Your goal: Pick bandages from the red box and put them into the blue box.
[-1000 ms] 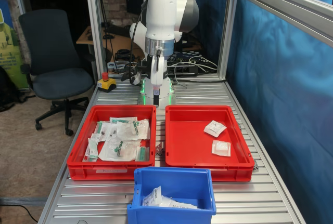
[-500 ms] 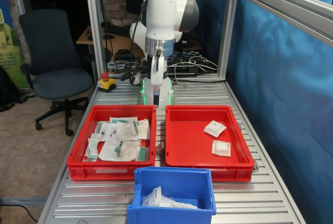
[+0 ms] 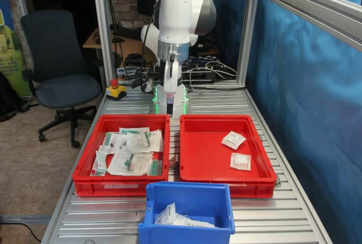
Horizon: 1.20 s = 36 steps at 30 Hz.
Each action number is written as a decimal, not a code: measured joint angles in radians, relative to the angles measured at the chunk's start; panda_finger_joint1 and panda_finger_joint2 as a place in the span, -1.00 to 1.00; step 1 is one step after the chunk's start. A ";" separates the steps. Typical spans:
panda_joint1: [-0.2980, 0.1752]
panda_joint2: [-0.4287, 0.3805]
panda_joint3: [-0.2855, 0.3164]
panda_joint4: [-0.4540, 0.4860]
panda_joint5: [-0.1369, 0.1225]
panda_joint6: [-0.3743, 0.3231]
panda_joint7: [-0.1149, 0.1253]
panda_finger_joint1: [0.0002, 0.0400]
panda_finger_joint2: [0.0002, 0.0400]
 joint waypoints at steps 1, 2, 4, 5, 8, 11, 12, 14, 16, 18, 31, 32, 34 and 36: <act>0.000 0.000 0.000 0.000 0.000 0.000 0.000 1.00 1.00; 0.000 0.000 0.000 0.000 0.000 0.000 0.000 1.00 1.00; 0.000 0.000 0.000 0.000 0.000 0.000 0.000 1.00 1.00; 0.000 0.000 0.000 0.000 0.000 0.000 0.000 1.00 1.00; 0.000 0.000 0.000 0.000 0.000 0.000 0.000 1.00 1.00; 0.001 0.000 0.000 0.000 0.000 0.000 0.000 1.00 1.00; 0.002 0.000 0.000 0.000 0.000 0.000 0.000 1.00 1.00; 0.005 0.000 0.000 0.000 0.000 0.000 0.000 1.00 1.00; 0.015 0.000 0.000 0.000 0.000 0.000 0.000 1.00 1.00; 0.022 0.000 0.000 0.000 0.000 0.000 0.000 1.00 1.00; 0.081 0.043 0.006 -0.002 0.006 0.024 0.000 1.00 1.00; 0.084 0.049 0.006 -0.002 0.008 0.029 0.000 1.00 1.00; 0.091 0.062 0.007 -0.002 0.013 0.040 0.000 1.00 1.00; 0.102 0.091 0.008 -0.003 0.021 0.056 0.000 1.00 1.00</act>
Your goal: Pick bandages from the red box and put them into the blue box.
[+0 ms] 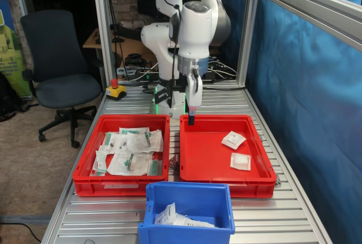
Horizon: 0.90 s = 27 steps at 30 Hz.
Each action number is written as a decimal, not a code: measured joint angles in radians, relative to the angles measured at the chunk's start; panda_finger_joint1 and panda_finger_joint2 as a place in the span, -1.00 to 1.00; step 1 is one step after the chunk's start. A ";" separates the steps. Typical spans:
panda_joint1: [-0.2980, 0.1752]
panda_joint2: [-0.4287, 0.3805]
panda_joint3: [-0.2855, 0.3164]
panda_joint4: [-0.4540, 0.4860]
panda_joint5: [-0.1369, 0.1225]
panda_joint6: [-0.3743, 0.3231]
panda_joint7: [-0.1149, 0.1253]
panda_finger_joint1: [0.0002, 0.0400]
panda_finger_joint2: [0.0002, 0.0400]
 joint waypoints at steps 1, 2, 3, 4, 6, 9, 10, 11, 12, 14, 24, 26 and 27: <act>0.002 0.008 0.001 0.000 0.002 0.003 0.000 1.00 1.00; 0.005 0.015 0.001 0.000 0.003 0.006 0.000 1.00 1.00; 0.010 0.032 0.002 -0.001 0.008 0.013 0.000 1.00 1.00; 0.013 0.041 0.002 -0.001 0.011 0.017 0.000 1.00 1.00; 0.020 0.066 0.002 -0.003 0.018 0.030 0.000 1.00 1.00; 0.026 0.091 0.003 -0.004 0.025 0.051 0.000 1.00 1.00; 0.028 0.100 0.004 -0.004 0.027 0.058 0.000 1.00 1.00; 0.030 0.108 0.004 -0.004 0.029 0.065 0.000 1.00 1.00; 0.033 0.125 0.004 -0.004 0.033 0.080 0.000 1.00 1.00; 0.036 0.141 0.004 -0.004 0.036 0.095 0.001 1.00 1.00; 0.064 0.240 0.005 -0.005 0.044 0.176 0.026 1.00 1.00; 0.069 0.253 0.005 -0.005 0.045 0.187 0.034 1.00 1.00; 0.073 0.259 0.005 -0.005 0.045 0.193 0.041 1.00 1.00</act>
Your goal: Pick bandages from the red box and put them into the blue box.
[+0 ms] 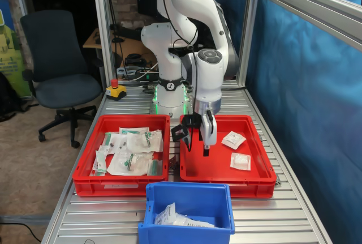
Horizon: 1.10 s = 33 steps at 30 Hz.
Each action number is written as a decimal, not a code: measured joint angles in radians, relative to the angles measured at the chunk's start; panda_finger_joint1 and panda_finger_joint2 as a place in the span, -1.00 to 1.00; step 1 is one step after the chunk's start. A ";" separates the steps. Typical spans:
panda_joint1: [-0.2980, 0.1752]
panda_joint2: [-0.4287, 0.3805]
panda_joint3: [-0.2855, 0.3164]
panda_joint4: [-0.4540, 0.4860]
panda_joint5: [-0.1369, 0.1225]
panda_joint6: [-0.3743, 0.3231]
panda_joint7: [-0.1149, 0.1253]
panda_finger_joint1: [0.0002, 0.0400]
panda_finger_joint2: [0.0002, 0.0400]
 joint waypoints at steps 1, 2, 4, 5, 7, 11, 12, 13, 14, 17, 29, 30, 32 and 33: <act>0.003 0.007 0.000 0.000 0.000 0.006 0.006 1.00 1.00; 0.010 0.020 0.000 0.000 0.000 0.019 0.018 1.00 1.00; 0.020 0.038 0.001 0.000 0.001 0.041 0.038 1.00 1.00; 0.024 0.044 0.001 0.000 0.001 0.048 0.044 1.00 1.00; 0.035 0.062 0.001 0.000 0.001 0.065 0.058 1.00 1.00; 0.046 0.078 0.001 0.000 0.001 0.077 0.070 1.00 1.00; 0.050 0.083 0.001 0.000 0.001 0.080 0.073 1.00 1.00; 0.058 0.091 0.001 0.000 0.001 0.085 0.079 1.00 1.00; 0.063 0.095 0.001 0.000 0.001 0.087 0.082 1.00 1.00; 0.079 0.108 0.002 0.000 0.001 0.093 0.090 1.00 1.00; 0.136 0.129 0.003 0.013 0.002 0.101 0.104 1.00 1.00; 0.140 0.129 0.003 0.014 0.002 0.101 0.105 1.00 1.00; 0.150 0.129 0.003 0.016 0.002 0.101 0.109 1.00 1.00; 0.153 0.129 0.003 0.016 0.002 0.101 0.111 1.00 1.00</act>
